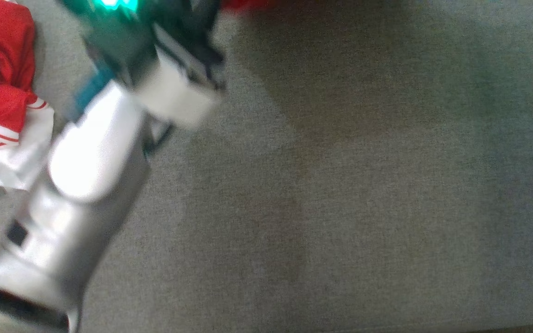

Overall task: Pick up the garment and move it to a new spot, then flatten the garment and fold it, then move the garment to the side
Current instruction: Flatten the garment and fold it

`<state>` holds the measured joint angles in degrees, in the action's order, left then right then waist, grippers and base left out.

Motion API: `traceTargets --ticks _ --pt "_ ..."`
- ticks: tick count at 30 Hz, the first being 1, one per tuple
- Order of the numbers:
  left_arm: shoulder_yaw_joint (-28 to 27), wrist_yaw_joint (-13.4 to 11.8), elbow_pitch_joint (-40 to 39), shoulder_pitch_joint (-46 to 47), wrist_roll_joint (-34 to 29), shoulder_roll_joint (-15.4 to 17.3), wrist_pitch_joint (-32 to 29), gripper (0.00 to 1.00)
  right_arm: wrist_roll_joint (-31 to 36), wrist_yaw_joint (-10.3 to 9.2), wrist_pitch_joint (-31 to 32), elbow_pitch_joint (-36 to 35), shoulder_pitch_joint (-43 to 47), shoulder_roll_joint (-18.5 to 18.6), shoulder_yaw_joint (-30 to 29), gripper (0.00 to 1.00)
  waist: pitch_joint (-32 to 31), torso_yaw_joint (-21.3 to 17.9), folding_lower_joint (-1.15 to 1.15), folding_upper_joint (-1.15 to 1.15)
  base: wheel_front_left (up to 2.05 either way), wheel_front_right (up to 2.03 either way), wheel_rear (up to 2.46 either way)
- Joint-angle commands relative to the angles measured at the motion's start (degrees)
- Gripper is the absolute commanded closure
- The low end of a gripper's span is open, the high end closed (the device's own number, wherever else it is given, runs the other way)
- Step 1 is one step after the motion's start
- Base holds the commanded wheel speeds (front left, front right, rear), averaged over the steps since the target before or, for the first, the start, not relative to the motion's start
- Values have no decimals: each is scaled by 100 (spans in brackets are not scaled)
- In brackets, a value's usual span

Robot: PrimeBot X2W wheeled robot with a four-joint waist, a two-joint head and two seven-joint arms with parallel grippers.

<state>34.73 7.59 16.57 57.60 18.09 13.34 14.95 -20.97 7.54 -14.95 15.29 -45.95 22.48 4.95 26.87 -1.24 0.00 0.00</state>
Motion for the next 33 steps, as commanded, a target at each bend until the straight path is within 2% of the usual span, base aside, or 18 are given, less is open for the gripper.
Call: traceTargets --ticks 1,6,8,14,20,27,30,33 --pt "-128 -11 -220 -197 -29 136 4 100 -106 -5 -5 -293 339 99 0 100 -30 -9 0 0 0 0 0" --pt "-127 -11 -448 -1673 -330 159 5 100 -300 -5 24 -634 1726 18 18 100 -239 -117 0 0 0 0 0" --pt "-277 -11 -500 -2503 -418 62 5 100 -303 -5 58 -864 2567 -54 -75 100 -475 -118 0 0 0 0 0" --pt "-296 -19 -773 -3697 -824 77 5 100 -358 -5 270 -1500 4254 -234 -323 100 -980 -81 0 0 0 0 0" --pt "-534 -130 -1174 -4898 -1013 192 5 100 -460 -5 632 -2509 5581 -445 -620 100 -1195 -59 0 0 0 0 0" --pt "-571 -121 -1449 -5473 -1089 186 5 100 -350 -5 1137 -3355 6301 -800 -841 100 -1258 35 0 0 0 0 0" --pt "-637 -101 -1537 -5316 -1050 44 5 100 -56 -5 1299 -3429 6020 -791 -933 100 -1208 87 0 0 0 0 0" --pt "-660 -60 -1510 -4973 -835 -193 5 100 162 -5 1457 -3219 5405 -712 -1008 100 -1104 170 0 0 0 0 0"
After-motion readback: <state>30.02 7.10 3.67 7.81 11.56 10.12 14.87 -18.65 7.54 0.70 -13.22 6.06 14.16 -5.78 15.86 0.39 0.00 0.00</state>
